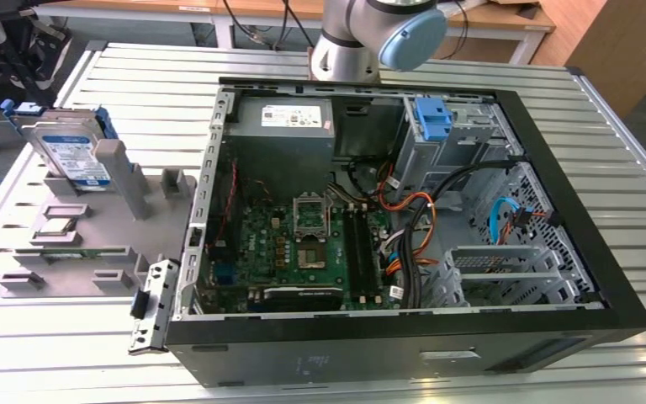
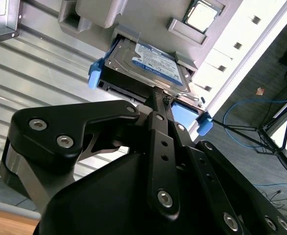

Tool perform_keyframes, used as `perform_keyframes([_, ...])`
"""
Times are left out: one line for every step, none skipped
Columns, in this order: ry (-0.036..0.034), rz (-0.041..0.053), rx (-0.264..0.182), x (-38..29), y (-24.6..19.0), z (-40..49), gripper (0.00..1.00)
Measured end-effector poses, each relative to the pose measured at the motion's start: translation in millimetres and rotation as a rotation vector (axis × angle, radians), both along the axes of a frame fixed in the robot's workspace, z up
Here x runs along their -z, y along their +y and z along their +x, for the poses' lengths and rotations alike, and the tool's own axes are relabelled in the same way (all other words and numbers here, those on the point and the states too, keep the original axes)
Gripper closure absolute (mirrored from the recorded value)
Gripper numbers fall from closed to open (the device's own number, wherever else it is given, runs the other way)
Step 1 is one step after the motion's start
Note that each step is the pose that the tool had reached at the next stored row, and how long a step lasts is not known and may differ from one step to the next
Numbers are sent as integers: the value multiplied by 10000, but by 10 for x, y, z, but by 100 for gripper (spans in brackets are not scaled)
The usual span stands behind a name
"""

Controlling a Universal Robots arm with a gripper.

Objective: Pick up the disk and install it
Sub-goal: 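Pick up the disk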

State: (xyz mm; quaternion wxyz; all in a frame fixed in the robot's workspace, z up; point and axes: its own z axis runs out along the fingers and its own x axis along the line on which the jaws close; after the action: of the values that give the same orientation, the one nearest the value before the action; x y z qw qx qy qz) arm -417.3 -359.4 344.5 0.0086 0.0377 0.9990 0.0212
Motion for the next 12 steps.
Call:
perform_keyframes([0, 0, -24, 0, 0, 0, 89])
perform_keyframes([0, 1, -52, 0, 0, 0, 89])
perform_keyframes([-1, 1, -76, 0, 0, 0, 89])
perform_keyframes([-1, 0, -80, 0, 0, 0, 89])
perform_keyframes([0, 1, -80, 0, 0, 0, 89])
perform_keyframes([-1, 1, -81, 0, 0, 0, 89])
perform_keyframes([0, 1, -82, 0, 0, 0, 89])
perform_keyframes([0, 1, -82, 0, 0, 0, 89])
perform_keyframes([0, 1, -83, 0, 0, 0, 89])
perform_keyframes([0, 0, -83, 0, 0, 0, 89])
perform_keyframes([-1, 1, -85, 0, 0, 0, 89])
perform_keyframes([-1, 1, -94, 0, 0, 0, 89])
